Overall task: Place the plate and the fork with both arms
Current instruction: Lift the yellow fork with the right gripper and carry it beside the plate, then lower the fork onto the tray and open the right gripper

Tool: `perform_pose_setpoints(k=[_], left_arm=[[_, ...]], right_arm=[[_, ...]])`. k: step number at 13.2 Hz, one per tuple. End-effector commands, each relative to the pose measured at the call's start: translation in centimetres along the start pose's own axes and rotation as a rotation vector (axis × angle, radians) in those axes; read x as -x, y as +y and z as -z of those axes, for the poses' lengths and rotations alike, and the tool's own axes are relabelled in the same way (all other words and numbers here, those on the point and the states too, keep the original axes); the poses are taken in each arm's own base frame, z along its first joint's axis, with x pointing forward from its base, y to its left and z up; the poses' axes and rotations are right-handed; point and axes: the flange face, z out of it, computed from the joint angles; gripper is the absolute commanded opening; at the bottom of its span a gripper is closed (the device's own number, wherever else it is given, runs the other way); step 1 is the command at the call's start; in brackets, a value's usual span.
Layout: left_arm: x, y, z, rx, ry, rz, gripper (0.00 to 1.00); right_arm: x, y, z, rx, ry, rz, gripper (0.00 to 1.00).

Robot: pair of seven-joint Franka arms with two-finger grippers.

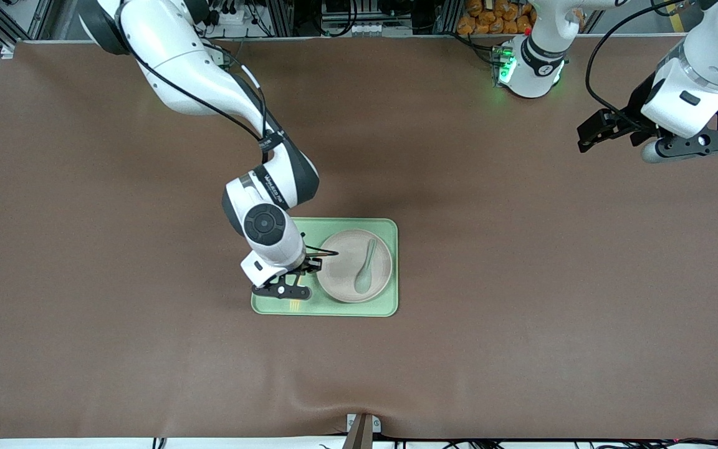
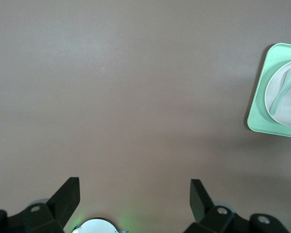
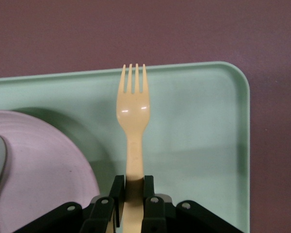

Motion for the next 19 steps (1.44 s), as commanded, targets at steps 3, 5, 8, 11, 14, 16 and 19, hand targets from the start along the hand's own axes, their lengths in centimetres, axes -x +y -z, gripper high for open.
perform_pose_setpoints(k=[3,5,8,11,14,16,19], left_arm=[[0.1,0.0,0.1,0.004,0.009,-0.009,1.00],[0.1,0.0,0.1,0.004,0.009,-0.009,1.00],[0.1,0.0,0.1,0.004,0.009,-0.007,1.00],[0.1,0.1,0.0,0.003,0.009,-0.009,1.00],[0.1,0.1,0.0,0.003,0.008,-0.007,1.00],[0.1,0.2,0.0,0.003,0.008,-0.005,1.00],[0.2,0.4,-0.2,0.001,0.005,-0.005,1.00]], right_arm=[[1.7,2.5,-1.2,-0.016,-0.006,-0.006,0.17],[2.2,2.7,-1.6,-0.009,-0.014,-0.005,0.17],[3.2,2.4,-1.8,-0.015,-0.009,-0.005,0.17],[3.8,2.1,-2.1,-0.015,-0.007,0.000,0.17],[4.5,1.8,-3.0,-0.017,-0.005,0.003,0.17],[4.6,1.8,-3.5,-0.023,0.004,0.003,0.17],[4.7,1.8,-3.7,-0.021,0.002,0.003,0.18]])
